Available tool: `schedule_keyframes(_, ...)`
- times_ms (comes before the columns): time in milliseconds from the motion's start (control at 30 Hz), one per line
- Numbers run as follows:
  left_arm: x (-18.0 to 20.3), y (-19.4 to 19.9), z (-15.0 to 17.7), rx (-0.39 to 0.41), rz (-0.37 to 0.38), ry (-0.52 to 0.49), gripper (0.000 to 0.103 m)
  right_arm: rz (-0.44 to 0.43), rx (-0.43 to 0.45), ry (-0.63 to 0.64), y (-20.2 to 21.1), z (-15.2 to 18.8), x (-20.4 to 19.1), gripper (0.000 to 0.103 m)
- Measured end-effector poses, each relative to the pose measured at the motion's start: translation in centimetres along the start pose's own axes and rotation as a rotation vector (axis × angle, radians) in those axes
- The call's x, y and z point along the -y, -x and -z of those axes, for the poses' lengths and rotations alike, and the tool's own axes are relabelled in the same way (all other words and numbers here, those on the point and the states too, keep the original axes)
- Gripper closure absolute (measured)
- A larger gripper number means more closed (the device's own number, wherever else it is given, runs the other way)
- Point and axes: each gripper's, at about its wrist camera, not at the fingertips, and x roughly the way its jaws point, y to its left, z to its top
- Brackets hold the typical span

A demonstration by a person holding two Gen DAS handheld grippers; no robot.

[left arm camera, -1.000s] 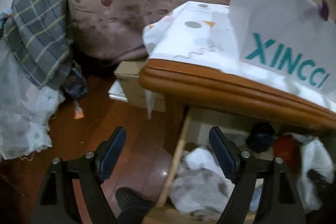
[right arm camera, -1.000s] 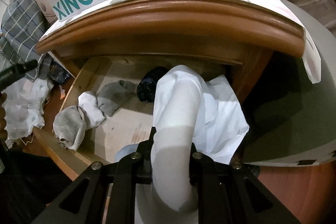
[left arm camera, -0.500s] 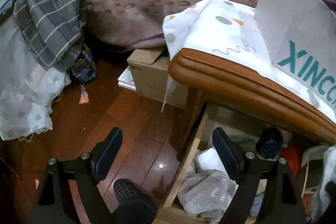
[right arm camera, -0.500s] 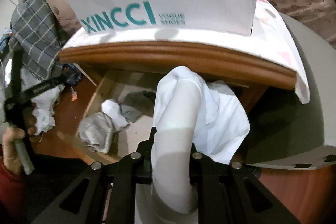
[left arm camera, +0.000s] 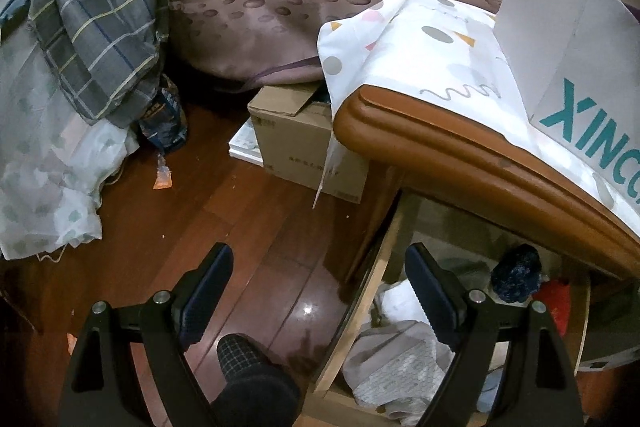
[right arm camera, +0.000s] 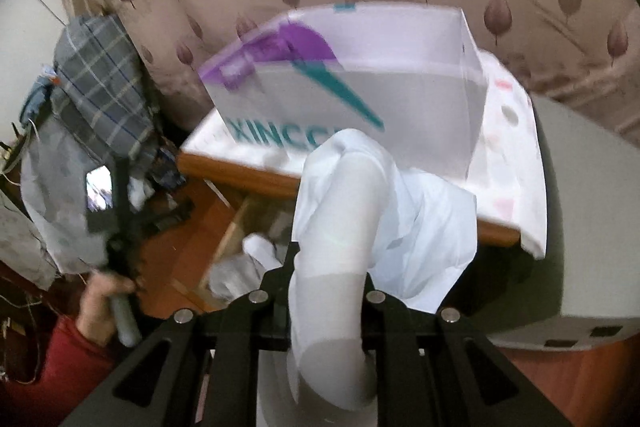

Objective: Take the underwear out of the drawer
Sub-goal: 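Lift the white underwear into the XINCCI box and open the right tool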

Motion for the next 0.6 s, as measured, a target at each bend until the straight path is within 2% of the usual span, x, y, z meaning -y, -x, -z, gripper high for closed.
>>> schedule_keyframes(233,-0.3,0.1,-0.1,0.000,0.010,0.016,0.017,0.038,0.126,0.077,3.7,-8.2,-1.7,0.088)
schedule_keyframes(433,-1.1,0.3,-0.3,-0.005,0.009,0.022,0.017,0.103,0.207,0.120,3.5,-16.0,-1.9,0.088)
schedule_keyframes(533,-1.7,0.5,-0.4,0.008,-0.016,0.031,0.017,0.139,0.180,0.108,1.2,-18.8,-0.9,0.088)
schedule_keyframes(600,-2.0,0.5,-0.4,0.012,-0.032,0.038,0.017,0.159,0.123,0.111,-1.3,-20.2,0.0,0.088)
